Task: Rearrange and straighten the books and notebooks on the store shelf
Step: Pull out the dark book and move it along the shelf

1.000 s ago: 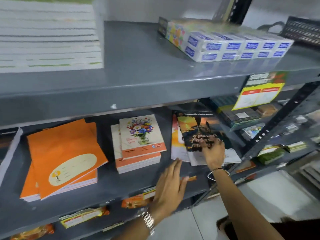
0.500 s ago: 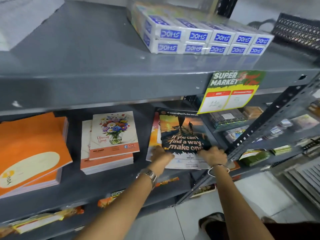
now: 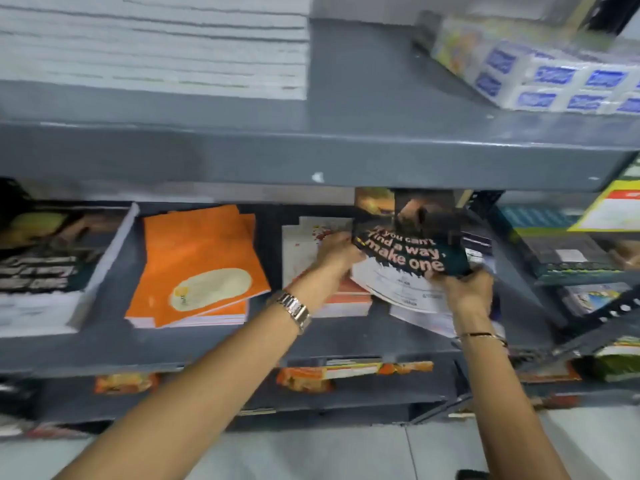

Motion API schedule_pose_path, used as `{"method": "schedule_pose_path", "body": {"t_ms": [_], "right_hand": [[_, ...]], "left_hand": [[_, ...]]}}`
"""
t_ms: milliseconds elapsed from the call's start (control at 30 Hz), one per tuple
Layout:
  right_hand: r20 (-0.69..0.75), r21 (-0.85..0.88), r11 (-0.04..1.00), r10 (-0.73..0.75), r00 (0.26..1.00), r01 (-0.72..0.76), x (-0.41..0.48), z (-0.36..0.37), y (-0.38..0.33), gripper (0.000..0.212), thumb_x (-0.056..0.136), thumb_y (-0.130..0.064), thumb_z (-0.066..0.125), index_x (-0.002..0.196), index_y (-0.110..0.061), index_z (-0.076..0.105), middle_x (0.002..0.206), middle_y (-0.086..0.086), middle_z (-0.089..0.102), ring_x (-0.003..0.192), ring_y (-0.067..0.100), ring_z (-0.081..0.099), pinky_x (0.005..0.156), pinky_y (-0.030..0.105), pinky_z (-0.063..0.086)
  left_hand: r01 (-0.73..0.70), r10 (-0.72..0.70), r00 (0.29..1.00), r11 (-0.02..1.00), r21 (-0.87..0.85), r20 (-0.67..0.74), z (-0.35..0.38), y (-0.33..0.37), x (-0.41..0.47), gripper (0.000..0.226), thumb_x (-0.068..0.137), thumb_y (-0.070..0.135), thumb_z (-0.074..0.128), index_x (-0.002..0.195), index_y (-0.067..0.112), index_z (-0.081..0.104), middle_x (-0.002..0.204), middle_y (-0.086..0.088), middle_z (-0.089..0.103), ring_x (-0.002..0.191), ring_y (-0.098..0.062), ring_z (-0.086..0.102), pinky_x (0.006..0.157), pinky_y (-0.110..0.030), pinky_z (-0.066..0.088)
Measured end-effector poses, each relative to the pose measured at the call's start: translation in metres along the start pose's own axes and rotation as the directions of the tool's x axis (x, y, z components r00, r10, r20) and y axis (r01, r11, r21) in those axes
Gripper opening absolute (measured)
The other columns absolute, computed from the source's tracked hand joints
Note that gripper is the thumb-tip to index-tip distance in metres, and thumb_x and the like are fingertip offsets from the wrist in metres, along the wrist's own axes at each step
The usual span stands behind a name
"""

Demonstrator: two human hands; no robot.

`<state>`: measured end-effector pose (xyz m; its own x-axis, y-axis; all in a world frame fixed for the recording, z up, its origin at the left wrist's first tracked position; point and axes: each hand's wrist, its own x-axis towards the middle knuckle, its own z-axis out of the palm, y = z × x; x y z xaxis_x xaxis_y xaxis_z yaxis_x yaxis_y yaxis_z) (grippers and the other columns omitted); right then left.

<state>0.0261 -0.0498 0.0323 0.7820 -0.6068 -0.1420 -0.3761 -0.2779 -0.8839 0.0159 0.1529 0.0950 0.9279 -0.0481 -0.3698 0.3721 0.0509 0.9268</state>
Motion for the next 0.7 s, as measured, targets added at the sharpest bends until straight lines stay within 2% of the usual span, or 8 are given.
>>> {"method": "schedule_pose_path", "body": {"t_ms": [100, 167, 267, 400, 500, 567, 667, 700], "right_hand": [[-0.003, -0.020, 0.994, -0.108, 0.994, 0.108, -0.040, 0.048, -0.044, 0.067, 0.049, -0.029, 0.083, 0.105, -0.007, 0.054, 0.111, 0.011, 0.063, 0.091, 0.022, 0.057, 0.088, 0.046, 0.049], [0.035, -0.069, 0.970, -0.230, 0.973, 0.232, -0.077, 0.090, -0.069, 0.069, 0.051, -0.033, 0.082, 0.107, -0.003, 0.057, 0.114, 0.017, 0.062, 0.098, 0.029, 0.061, 0.086, 0.043, 0.051], [0.140, -0.108, 0.926, -0.347, 0.928, 0.362, -0.147, 0.162, -0.102, 0.056, 0.062, -0.018, 0.076, 0.108, 0.005, 0.053, 0.119, 0.023, 0.057, 0.105, 0.037, 0.056, 0.087, 0.041, 0.047], [0.301, -0.068, 0.888, -0.417, 0.858, 0.455, -0.233, 0.247, -0.127, 0.058, 0.067, -0.017, 0.075, 0.112, 0.006, 0.046, 0.119, 0.025, 0.051, 0.111, 0.040, 0.048, 0.092, 0.039, 0.040], [0.444, -0.040, 0.884, -0.402, 0.801, 0.466, -0.289, 0.306, -0.134, 0.055, 0.068, -0.023, 0.075, 0.107, 0.004, 0.048, 0.114, 0.022, 0.054, 0.108, 0.036, 0.046, 0.083, 0.031, 0.035], [0.511, -0.075, 0.853, -0.412, 0.755, 0.516, -0.317, 0.339, -0.136, 0.054, 0.070, -0.031, 0.072, 0.108, 0.001, 0.051, 0.114, 0.019, 0.055, 0.104, 0.033, 0.047, 0.078, 0.030, 0.037], [0.573, -0.121, 0.826, -0.394, 0.719, 0.550, -0.343, 0.370, -0.138, 0.056, 0.073, -0.030, 0.072, 0.113, 0.000, 0.046, 0.119, 0.019, 0.051, 0.108, 0.034, 0.047, 0.086, 0.038, 0.046], [0.591, -0.143, 0.824, -0.373, 0.715, 0.548, -0.349, 0.378, -0.137, 0.058, 0.074, -0.028, 0.072, 0.115, 0.001, 0.044, 0.121, 0.020, 0.048, 0.110, 0.035, 0.047, 0.089, 0.040, 0.047]], "left_hand": [[-0.056, 0.052, 0.994, 0.998, -0.036, -0.093, -0.074, 0.005, -0.007, 0.043, 0.081, -0.008, 0.052, 0.120, 0.011, 0.055, 0.105, 0.001, 0.062, 0.066, -0.003, 0.058, 0.048, -0.010, 0.045], [-0.060, 0.042, 0.986, 0.993, -0.106, -0.158, -0.132, 0.002, -0.018, 0.050, 0.081, -0.011, 0.048, 0.126, 0.010, 0.050, 0.106, 0.001, 0.058, 0.062, 0.001, 0.058, 0.040, -0.007, 0.042], [-0.060, 0.023, 0.958, 0.991, -0.123, -0.285, -0.230, -0.005, -0.045, 0.049, 0.082, -0.006, 0.049, 0.125, 0.018, 0.049, 0.096, 0.010, 0.062, 0.064, 0.001, 0.058, 0.049, -0.015, 0.043], [-0.024, -0.005, 0.907, 0.998, -0.063, -0.422, -0.346, -0.018, -0.075, 0.045, 0.086, -0.004, 0.047, 0.125, 0.018, 0.046, 0.068, 0.023, 0.071, 0.047, 0.002, 0.051, 0.042, -0.016, 0.032], [0.063, -0.077, 0.845, 0.997, -0.045, -0.530, -0.423, -0.032, -0.096, 0.048, 0.085, 0.000, 0.051, 0.131, 0.015, 0.045, 0.119, 0.008, 0.061, 0.066, -0.001, 0.043, 0.056, -0.019, 0.027], [0.109, -0.096, 0.808, 0.994, -0.012, -0.582, -0.460, -0.040, -0.107, 0.042, 0.086, -0.001, 0.051, 0.125, 0.015, 0.048, 0.101, 0.006, 0.058, 0.065, -0.001, 0.040, 0.056, -0.017, 0.028], [0.095, -0.068, 0.746, 0.995, 0.005, -0.663, -0.492, -0.054, -0.112, 0.030, 0.085, -0.008, 0.051, 0.105, 0.015, 0.053, 0.048, 0.015, 0.056, 0.042, 0.000, 0.048, 0.037, -0.011, 0.031], [0.086, -0.050, 0.717, 0.996, 0.016, -0.695, -0.500, -0.060, -0.113, 0.026, 0.084, -0.011, 0.049, 0.093, 0.013, 0.055, 0.041, 0.014, 0.055, 0.038, 0.000, 0.050, 0.033, -0.009, 0.031]]}}
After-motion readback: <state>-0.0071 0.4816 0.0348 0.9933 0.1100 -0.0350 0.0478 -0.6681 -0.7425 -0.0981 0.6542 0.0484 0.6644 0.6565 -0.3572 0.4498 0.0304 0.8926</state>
